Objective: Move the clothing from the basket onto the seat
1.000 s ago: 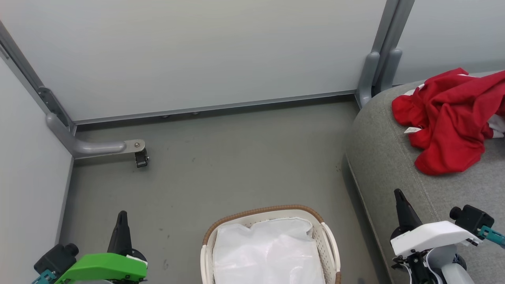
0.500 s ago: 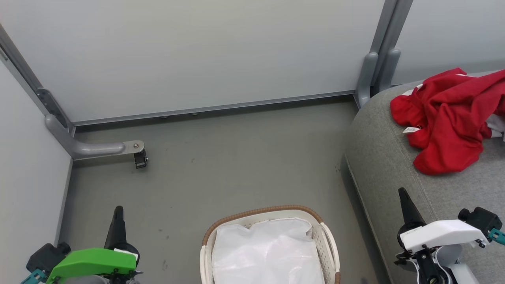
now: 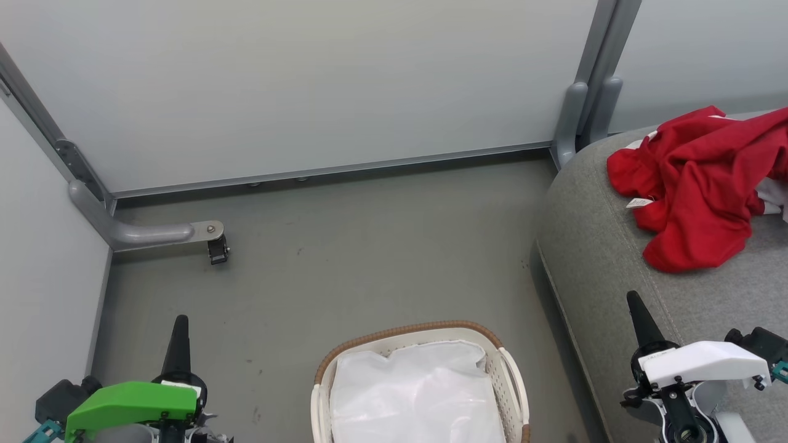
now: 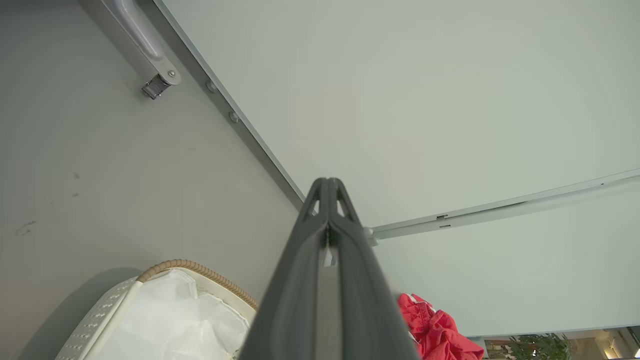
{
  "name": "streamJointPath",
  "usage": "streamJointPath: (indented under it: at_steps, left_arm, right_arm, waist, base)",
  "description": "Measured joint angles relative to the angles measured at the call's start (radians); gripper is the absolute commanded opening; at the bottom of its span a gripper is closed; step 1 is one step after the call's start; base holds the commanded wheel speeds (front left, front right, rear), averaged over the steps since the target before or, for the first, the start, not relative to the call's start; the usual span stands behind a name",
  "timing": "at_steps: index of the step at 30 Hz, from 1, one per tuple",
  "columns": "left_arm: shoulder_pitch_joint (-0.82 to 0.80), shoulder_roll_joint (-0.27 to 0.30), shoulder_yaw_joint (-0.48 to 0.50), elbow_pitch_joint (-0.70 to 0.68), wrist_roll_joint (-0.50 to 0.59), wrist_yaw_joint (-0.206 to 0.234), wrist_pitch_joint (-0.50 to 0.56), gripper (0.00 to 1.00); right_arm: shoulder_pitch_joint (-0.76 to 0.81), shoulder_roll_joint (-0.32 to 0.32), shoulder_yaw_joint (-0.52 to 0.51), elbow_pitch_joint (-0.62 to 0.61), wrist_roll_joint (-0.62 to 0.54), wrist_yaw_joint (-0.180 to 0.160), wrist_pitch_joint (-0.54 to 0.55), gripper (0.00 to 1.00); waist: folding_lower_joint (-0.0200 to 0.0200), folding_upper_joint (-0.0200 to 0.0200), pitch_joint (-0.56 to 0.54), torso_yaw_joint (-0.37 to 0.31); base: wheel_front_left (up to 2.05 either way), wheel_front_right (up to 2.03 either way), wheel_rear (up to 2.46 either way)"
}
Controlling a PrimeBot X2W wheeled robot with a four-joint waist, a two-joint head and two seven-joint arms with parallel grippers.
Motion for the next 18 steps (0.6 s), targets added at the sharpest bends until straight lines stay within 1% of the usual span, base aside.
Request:
streamJointPath:
  at_steps: [18]
  left_arm:
    - [-0.021,0.000,0.025,-0.005,-0.150,-0.008,0.044,0.00]
  right_arm:
    - [0.000,-0.001,-0.023,-0.015,0.163,0.000,0.041,0.00]
  waist:
    - [0.0000,0.0000,-0.003,-0.005]
  base:
    - [0.00,0.00,0.00]
